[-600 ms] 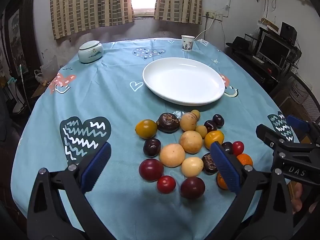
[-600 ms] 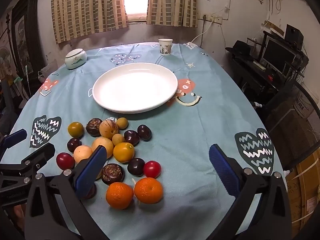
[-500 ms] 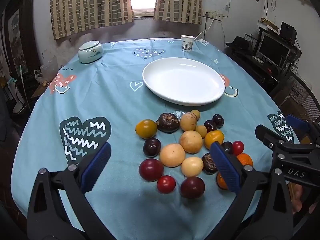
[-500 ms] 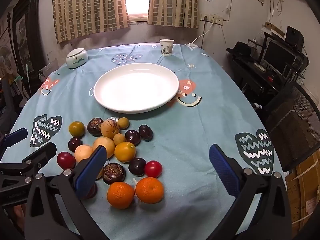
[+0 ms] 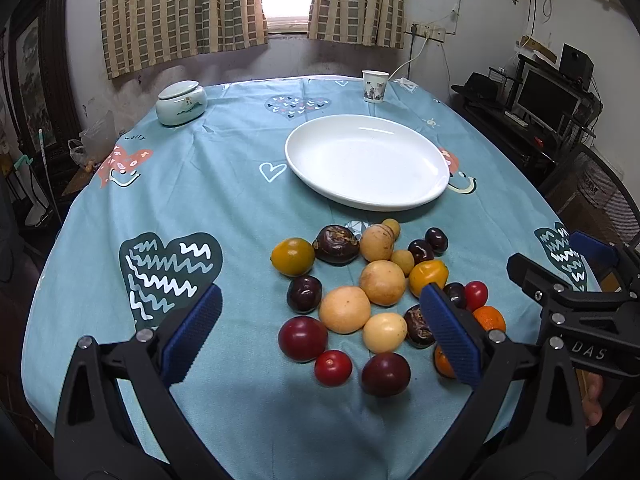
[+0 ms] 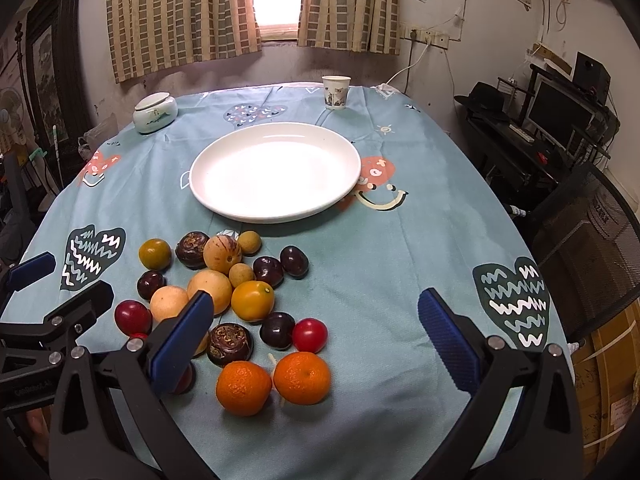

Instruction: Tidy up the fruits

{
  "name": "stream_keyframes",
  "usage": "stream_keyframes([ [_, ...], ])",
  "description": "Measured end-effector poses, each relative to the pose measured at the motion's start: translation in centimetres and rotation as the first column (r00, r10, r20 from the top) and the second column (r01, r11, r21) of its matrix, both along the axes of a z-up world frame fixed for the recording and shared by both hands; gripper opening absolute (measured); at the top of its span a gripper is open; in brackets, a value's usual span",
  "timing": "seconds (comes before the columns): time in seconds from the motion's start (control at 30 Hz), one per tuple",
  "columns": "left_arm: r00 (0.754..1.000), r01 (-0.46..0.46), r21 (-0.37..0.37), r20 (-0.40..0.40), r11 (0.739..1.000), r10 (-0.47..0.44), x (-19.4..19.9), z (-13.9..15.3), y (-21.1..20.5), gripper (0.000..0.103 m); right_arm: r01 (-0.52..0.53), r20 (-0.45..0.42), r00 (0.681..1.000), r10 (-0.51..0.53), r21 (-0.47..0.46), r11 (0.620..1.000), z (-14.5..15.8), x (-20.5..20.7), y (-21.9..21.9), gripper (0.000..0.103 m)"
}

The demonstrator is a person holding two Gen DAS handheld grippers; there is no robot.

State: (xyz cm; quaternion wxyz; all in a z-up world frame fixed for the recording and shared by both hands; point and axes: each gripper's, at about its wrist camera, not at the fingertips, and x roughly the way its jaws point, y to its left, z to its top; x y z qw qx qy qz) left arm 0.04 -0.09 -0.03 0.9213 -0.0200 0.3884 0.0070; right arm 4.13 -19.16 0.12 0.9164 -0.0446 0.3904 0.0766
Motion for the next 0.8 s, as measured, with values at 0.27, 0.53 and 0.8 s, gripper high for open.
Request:
stream_keyframes([
  [0.27, 1.0, 0.002, -0.001, 0.0, 1.0, -0.002, 0.0, 0.0, 0.02, 0.101, 0.0, -0.001, 1.0, 0.0, -0.001, 1.0, -0.03, 0.0, 0.06, 0.102],
  [0.53, 1.0, 0.001, 0.0, -0.001, 1.0, -0.001, 0.02, 0.0, 0.0, 0.101, -0.001, -0.002, 1.0, 0.001, -0.001, 1.0, -0.11, -0.01, 0.12, 0.102],
  [0.8, 1.0, 0.002, 0.0, -0.003, 1.0, -0.002, 0.08, -0.04, -0.03, 0.101, -0.006, -0.008, 1.0, 0.006, -0.009, 1.0, -0.38, -0.04, 0.53, 0.102],
])
